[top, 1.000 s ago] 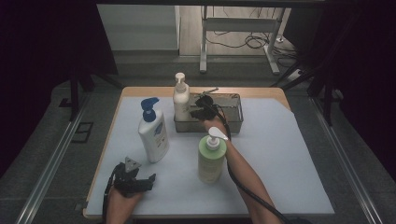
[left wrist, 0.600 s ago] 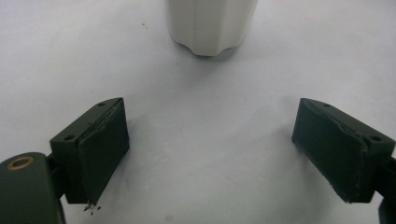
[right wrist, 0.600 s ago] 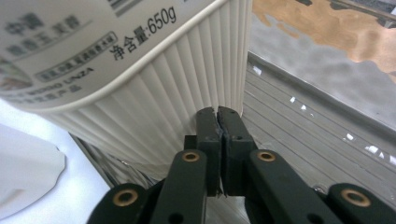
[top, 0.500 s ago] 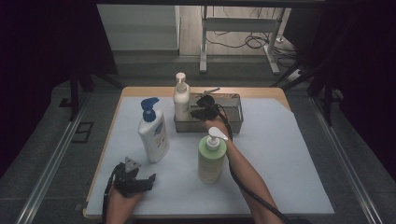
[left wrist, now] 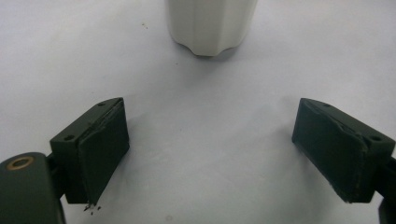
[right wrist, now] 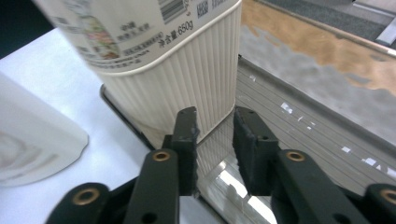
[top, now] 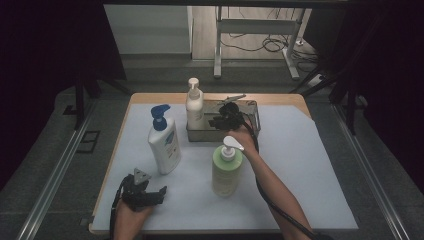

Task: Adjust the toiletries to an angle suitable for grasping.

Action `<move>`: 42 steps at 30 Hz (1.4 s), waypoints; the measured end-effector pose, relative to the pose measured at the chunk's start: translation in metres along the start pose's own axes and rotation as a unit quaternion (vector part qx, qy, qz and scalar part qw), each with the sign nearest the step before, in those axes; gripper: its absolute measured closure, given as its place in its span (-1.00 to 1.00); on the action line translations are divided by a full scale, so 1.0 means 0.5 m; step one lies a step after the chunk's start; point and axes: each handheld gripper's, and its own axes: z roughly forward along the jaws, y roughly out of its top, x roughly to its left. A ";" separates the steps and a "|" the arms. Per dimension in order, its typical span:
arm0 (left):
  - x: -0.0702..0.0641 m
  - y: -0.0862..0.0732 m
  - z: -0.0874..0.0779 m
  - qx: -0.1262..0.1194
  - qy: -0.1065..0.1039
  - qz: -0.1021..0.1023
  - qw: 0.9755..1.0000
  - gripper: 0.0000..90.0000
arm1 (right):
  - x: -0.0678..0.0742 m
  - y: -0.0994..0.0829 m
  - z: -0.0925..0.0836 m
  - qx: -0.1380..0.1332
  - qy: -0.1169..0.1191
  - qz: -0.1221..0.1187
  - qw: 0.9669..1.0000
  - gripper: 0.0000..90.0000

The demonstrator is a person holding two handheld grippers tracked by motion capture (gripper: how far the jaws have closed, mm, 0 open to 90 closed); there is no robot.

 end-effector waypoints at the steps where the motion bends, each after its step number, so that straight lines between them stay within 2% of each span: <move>1: 0.000 0.000 0.000 0.000 0.000 0.000 1.000 -0.77 | 0.000 0.000 -0.007 -0.003 0.001 -0.001 1.000 0.44; 10: 0.000 0.000 0.000 0.000 0.000 0.000 1.000 -0.77 | 0.001 -0.014 -0.063 -0.007 0.011 -0.002 1.000 0.03; 16: 0.000 0.000 0.000 0.000 0.000 0.000 1.000 -0.77 | 0.002 -0.034 -0.094 -0.005 0.009 -0.012 1.000 -0.14; 27: -0.001 0.000 0.000 0.000 0.000 0.000 1.000 -0.77 | -0.001 -0.077 -0.159 -0.001 0.008 -0.031 0.999 -0.29; 42: -0.001 0.000 0.000 0.000 0.000 0.000 1.000 -0.77 | -0.019 -0.170 -0.233 0.000 0.014 -0.029 0.999 -0.40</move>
